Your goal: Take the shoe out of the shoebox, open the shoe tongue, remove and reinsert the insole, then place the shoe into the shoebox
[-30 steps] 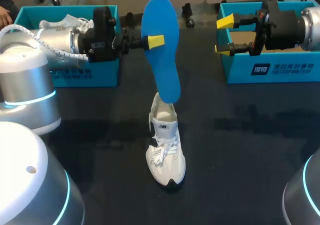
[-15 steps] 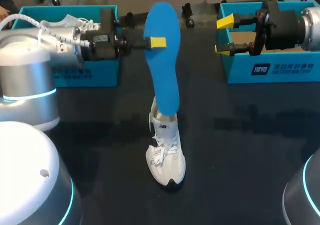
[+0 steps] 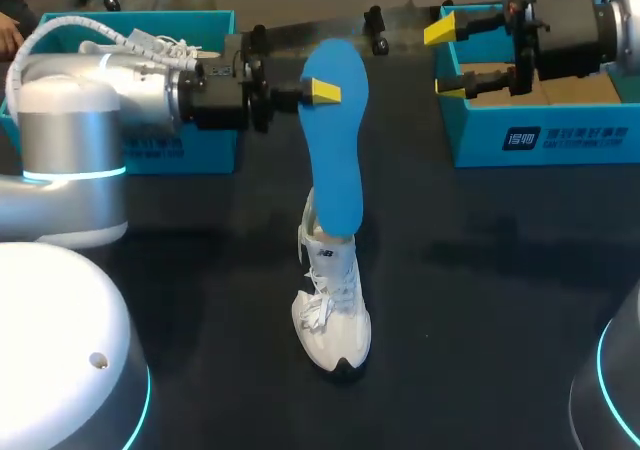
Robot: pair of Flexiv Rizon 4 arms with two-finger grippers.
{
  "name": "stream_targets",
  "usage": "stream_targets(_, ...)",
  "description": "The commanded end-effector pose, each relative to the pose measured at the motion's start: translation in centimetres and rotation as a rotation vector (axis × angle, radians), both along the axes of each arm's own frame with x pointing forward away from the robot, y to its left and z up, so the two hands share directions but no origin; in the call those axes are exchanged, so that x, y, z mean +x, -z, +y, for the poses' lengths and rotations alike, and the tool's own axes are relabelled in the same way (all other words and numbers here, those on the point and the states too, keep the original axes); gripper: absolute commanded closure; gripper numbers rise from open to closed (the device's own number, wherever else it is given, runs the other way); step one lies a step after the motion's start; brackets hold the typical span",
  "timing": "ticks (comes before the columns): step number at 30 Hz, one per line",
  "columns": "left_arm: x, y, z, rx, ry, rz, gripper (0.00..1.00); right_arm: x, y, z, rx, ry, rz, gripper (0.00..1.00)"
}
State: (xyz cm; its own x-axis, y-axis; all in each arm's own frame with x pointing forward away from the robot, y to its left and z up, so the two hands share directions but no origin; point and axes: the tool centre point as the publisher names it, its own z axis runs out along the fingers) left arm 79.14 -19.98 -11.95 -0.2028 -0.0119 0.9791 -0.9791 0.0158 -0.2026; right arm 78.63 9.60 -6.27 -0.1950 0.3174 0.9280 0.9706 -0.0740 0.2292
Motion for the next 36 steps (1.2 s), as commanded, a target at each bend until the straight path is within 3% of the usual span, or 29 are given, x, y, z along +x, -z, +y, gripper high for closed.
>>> stream_targets(1, 1.2, 0.7, -0.6, -0.002, 0.113, 0.409, 1.00, -1.1, -0.8, 0.1, -0.078, 0.027, 0.024, 0.00)
stream_targets(11, 1.8, 1.1, -1.0, -0.082, 0.162, 0.418, 1.00, -1.7, -3.0, 0.9, -0.239, 0.040, 0.086, 0.00)
stream_targets(20, 1.4, 0.5, -0.9, -0.188, 0.167, 0.371, 1.00, -1.4, -3.9, 1.2, -0.281, 0.034, 0.087, 0.00)
stream_targets(36, 1.3, -0.2, -1.0, -0.231, 0.177, 0.320, 1.00, -1.0, -5.9, 2.2, -0.483, 0.027, 0.107, 0.00)
